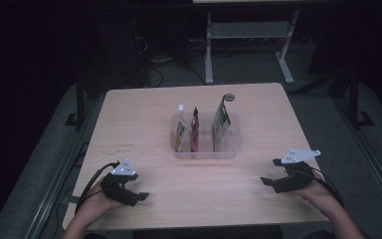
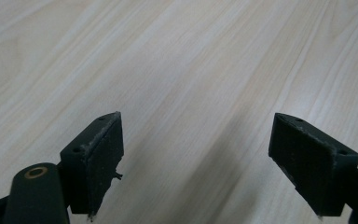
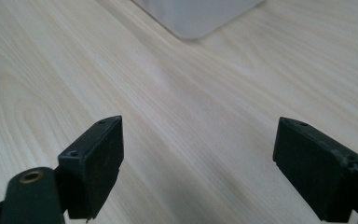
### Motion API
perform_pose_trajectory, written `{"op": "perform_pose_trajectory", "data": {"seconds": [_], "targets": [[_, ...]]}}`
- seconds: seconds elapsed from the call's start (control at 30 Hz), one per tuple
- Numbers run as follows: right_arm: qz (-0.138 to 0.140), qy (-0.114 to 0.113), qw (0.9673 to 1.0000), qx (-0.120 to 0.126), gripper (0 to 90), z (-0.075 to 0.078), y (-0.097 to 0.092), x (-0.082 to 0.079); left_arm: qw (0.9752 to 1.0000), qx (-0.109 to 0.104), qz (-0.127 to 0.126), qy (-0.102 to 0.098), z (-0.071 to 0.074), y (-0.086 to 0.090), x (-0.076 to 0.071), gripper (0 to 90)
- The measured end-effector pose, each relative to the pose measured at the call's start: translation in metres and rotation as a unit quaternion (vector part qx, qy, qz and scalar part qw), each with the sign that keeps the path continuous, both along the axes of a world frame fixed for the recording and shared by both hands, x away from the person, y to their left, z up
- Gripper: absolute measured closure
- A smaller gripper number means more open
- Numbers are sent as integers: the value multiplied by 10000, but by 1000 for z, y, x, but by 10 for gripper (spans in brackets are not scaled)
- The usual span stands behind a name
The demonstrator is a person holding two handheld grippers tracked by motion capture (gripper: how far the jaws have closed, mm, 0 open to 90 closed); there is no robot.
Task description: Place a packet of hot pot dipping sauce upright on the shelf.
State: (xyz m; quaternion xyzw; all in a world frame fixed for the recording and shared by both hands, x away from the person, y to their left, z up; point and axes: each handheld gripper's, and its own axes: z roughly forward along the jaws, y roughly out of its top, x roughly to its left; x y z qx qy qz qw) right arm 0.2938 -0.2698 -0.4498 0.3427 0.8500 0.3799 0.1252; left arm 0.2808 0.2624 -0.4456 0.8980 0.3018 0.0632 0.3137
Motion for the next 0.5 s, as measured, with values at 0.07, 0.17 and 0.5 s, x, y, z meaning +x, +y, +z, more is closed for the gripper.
{"op": "perform_pose_trajectory", "data": {"seconds": [0.07,0.17,0.5], "targets": [[-6,41,10000,-25,157,-2,0,0,9999,102,-16,-50,-2,1,1,168],[12,48,9999,-107,153,-5,-1,1,9998,179,-54,-56,-5,3,2,161],[52,30,10000,-41,142,-6,-1,1,9996,265,-116,-61,-9,3,2,158]]}}
